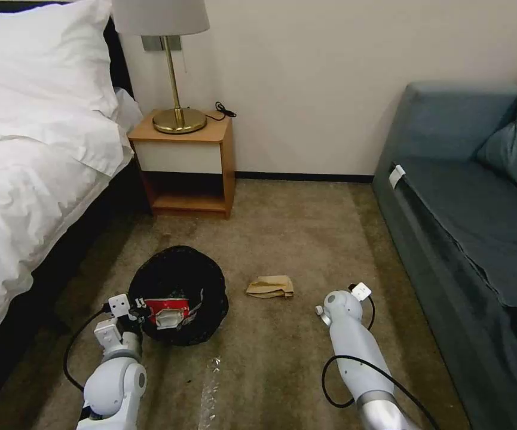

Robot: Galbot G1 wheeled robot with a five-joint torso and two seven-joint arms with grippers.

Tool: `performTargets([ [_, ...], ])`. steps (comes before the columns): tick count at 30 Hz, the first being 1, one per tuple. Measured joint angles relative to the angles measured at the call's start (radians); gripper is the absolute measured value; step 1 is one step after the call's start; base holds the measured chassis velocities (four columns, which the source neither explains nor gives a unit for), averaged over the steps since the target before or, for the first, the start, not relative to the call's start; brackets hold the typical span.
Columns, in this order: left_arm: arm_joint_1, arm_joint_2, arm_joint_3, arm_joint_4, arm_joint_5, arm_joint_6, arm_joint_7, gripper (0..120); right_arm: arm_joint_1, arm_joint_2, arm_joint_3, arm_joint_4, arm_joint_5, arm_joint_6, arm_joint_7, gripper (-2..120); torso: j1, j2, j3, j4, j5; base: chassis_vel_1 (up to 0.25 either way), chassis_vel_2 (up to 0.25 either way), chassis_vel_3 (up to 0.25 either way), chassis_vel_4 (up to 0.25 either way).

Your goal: Pick up the trash bin, then pick up the garbage on the floor and place it into the trash bin.

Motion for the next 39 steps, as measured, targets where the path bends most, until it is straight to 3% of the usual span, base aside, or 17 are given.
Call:
performTargets([
  [6,-0.003,0.002,0.0,-0.001,-0.002,0.0,-0.001,3,-0.006,0.0,0.004,-0.003,-0.015,0.01,-0.015,30,0.0,0.0,0.0,0.0001,-0.0001,0.0,0.0,0.0,0.0],
  [15,-0.005,0.002,-0.002,-0.003,-0.004,0.0,-0.005,3,-0.01,0.0,0.005,-0.005,-0.041,0.023,-0.03,7,0.0,0.0,0.0,0.0,0.0,0.0,0.0,0.0,0.0],
  [23,-0.004,0.002,-0.002,-0.004,-0.004,0.0,-0.006,3,-0.03,0.0,-0.002,0.026,-0.06,0.029,-0.031,4,0.0,0.0,0.0,0.0,0.0,0.0,0.0,0.0,0.0],
  [30,-0.005,0.0,0.001,-0.004,-0.004,0.0,-0.006,3,-0.076,0.0,-0.058,0.14,-0.074,0.029,-0.024,4,0.0,0.0,0.0,0.0,0.0,0.0,0.0,0.0,0.0],
  [39,-0.006,-0.003,0.01,0.001,-0.003,0.001,-0.006,3,-0.149,-0.001,-0.243,0.469,-0.067,0.004,0.012,4,0.0,0.0,0.0,-0.0001,-0.0002,0.0,0.0,0.0,0.0],
])
